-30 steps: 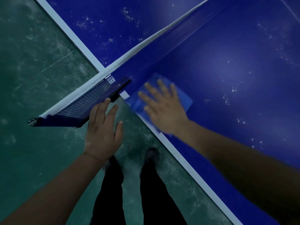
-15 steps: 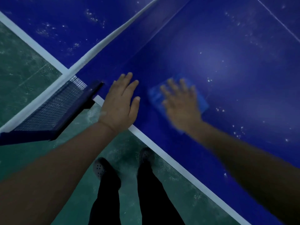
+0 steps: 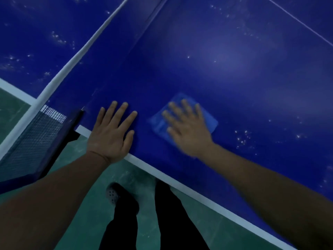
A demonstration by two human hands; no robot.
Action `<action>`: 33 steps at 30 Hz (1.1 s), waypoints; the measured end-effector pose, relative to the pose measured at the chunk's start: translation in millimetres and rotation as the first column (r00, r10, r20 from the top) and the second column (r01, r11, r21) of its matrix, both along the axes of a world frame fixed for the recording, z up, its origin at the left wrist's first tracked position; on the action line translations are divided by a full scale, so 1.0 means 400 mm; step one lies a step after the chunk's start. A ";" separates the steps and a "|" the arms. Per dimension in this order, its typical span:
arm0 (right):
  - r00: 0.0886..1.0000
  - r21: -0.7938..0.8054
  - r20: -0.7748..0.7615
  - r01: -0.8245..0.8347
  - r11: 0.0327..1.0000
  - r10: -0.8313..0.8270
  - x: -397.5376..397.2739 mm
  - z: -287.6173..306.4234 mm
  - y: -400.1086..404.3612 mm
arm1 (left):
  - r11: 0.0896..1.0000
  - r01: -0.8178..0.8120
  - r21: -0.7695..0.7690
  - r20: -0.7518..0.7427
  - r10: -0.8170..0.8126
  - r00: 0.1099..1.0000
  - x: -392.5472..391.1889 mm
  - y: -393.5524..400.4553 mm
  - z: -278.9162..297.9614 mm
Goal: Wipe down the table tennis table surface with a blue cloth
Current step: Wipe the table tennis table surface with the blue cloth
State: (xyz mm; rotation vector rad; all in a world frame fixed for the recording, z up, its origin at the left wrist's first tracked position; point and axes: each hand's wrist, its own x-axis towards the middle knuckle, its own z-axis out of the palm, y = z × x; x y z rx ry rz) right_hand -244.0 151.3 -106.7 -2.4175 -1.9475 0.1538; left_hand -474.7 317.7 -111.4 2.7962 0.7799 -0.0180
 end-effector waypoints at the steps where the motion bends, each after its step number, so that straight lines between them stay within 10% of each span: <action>1: 0.986 -0.003 0.039 0.160 0.987 -0.160 0.074 0.002 -0.010 | 1.000 -0.009 -0.004 -0.002 0.009 1.000 0.001 -0.001 0.004; 7: 0.468 -0.069 -0.075 0.878 0.473 -0.880 0.242 0.044 -0.018 | 1.000 0.000 -0.002 -0.001 0.000 1.000 0.004 -0.001 0.011; 13: 0.992 -0.069 -0.066 0.102 0.992 -0.107 -0.135 0.014 -0.032 | 1.000 0.002 -0.011 -0.065 -0.003 0.998 0.005 0.004 0.015; 16: 0.939 -0.045 0.031 0.343 0.938 -0.342 0.019 0.003 -0.100 | 1.000 0.003 -0.016 -0.088 -0.004 0.996 0.005 0.007 0.013; 21: 0.341 -0.068 -0.041 0.937 0.343 -0.939 0.153 0.037 -0.122 | 1.000 0.016 -0.020 -0.117 -0.018 0.993 0.002 0.010 0.007; 27: 0.956 -0.058 -0.017 0.292 0.955 -0.294 -0.244 -0.004 -0.121 | 0.999 0.011 -0.038 -0.115 -0.015 0.993 0.004 0.011 0.006; 30: 0.898 -0.070 0.043 0.440 0.895 -0.438 -0.138 -0.003 -0.223 | 0.999 0.013 -0.052 -0.110 -0.018 0.994 0.004 0.012 0.007; 33: 0.504 -0.079 0.018 0.861 0.502 -0.863 -0.003 0.021 -0.278 | 0.999 0.014 -0.053 -0.110 -0.019 0.994 0.003 0.010 0.007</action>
